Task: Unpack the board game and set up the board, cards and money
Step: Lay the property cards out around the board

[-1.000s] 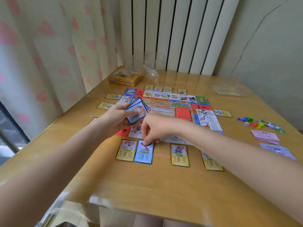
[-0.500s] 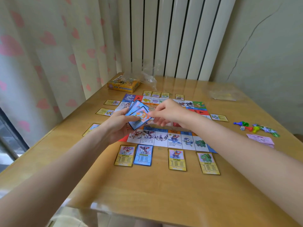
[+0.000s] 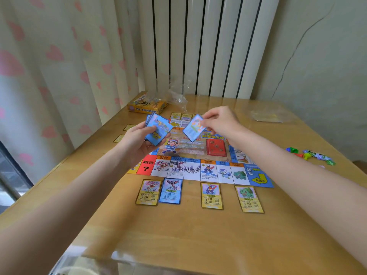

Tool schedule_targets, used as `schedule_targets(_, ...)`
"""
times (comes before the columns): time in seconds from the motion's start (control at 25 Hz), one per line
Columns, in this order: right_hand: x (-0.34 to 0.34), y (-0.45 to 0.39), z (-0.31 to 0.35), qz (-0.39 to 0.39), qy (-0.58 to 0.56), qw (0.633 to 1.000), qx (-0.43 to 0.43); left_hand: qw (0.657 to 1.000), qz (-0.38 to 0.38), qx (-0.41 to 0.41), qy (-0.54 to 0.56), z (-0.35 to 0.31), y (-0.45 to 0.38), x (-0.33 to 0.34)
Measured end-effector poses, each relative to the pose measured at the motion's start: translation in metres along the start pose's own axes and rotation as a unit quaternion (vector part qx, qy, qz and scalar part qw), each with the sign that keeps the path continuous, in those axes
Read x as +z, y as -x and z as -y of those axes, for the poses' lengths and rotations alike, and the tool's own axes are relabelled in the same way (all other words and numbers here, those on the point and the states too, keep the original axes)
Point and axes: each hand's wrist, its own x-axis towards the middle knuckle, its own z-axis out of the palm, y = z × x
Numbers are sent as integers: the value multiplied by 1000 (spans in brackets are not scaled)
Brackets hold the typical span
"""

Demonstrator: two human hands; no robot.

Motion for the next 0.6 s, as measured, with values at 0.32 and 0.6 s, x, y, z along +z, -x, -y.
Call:
schedule_targets(0.32,-62,-21,-14,18,3,1000,22,997,46,-33,-59,9,-24,45)
schedule_targets(0.6,-75,-20,-32,73,38,996,18,994,68,-40,-81,14,-38,70)
